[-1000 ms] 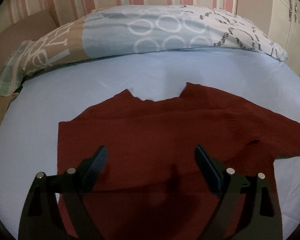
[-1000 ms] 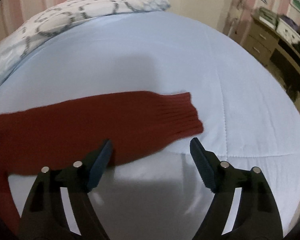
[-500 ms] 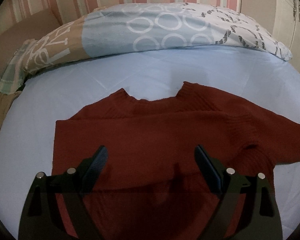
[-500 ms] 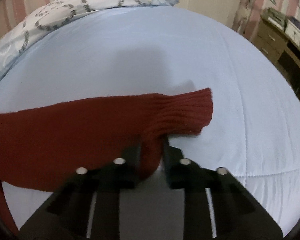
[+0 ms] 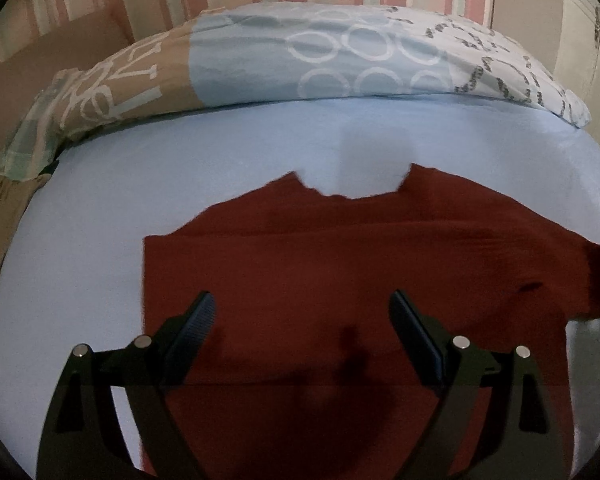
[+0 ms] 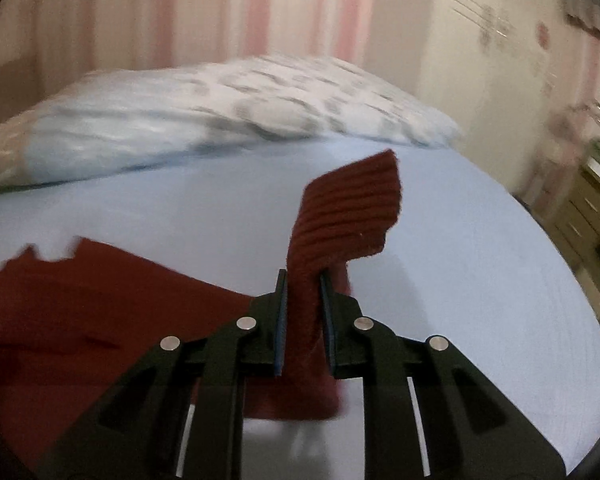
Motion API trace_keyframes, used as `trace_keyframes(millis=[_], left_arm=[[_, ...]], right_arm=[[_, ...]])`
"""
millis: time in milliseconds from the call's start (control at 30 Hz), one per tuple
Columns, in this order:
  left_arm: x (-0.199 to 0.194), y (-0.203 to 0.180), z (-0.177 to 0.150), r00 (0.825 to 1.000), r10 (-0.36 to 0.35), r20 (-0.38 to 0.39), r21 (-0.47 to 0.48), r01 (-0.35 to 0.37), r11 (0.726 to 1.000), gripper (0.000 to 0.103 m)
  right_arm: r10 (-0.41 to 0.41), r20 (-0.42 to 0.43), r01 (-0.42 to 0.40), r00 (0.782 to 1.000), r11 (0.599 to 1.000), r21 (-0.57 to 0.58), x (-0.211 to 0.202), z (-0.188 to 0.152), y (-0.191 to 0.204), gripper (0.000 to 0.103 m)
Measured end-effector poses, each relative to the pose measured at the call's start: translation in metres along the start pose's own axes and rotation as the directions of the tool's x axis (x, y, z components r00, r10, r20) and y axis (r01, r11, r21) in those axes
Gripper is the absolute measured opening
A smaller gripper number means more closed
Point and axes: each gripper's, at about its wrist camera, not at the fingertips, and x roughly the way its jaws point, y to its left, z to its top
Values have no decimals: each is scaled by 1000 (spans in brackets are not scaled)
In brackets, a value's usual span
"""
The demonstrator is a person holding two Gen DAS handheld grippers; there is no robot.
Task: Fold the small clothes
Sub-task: 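Grasp the other sleeve cuff with the right gripper and lift it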
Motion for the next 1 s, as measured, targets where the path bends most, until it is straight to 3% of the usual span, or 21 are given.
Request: trace_keyframes(millis=[133,200,333,467,567,600,667,700,800,900,1000], left_arm=[[-5,25,-3,1000,6,1,-15,-6,1000,89],[-8,37,-6,1000,8,2,-17,-8,1000,89],[-8,58,-13,1000,18,-5,-24,-18,1000,89],[-4,77,-22,1000,19,-19,-49,-20,999,89],[0,85,-30,999,19,-37,-57,-21,998,89],[1,86,-33,999,19,-40,-55,-21,998,89],[3,86,-37,999,8,-44,-55,-10,998,89],[4,85,-39,999,-6,-51,-59,3,998,89],[7,75,-41,995,-73,-63,-79,68,995,89],[12,53,-39,990,-123,-64,-67,119,991,89],[22,30,-32,985,-158,-71,-55,154,987,89]], right_arm=[[136,16,-134,991,987,-93,-5,19,84,15],[223,-1,-221,975,965,-141,-2,19,136,15],[332,-98,-346,938,914,-211,19,4,218,15],[361,-238,-418,901,869,-265,44,-31,276,16],[368,-291,-442,883,861,-252,50,-50,284,27],[373,-295,-447,880,860,-244,49,-51,280,43],[395,-288,-463,872,857,-225,44,-51,270,60],[401,-279,-464,873,859,-217,40,-51,263,63],[405,-257,-456,877,870,-187,27,-49,237,69],[342,-209,-381,916,903,-197,18,-48,208,71],[315,-184,-347,931,920,-180,15,-50,188,71]])
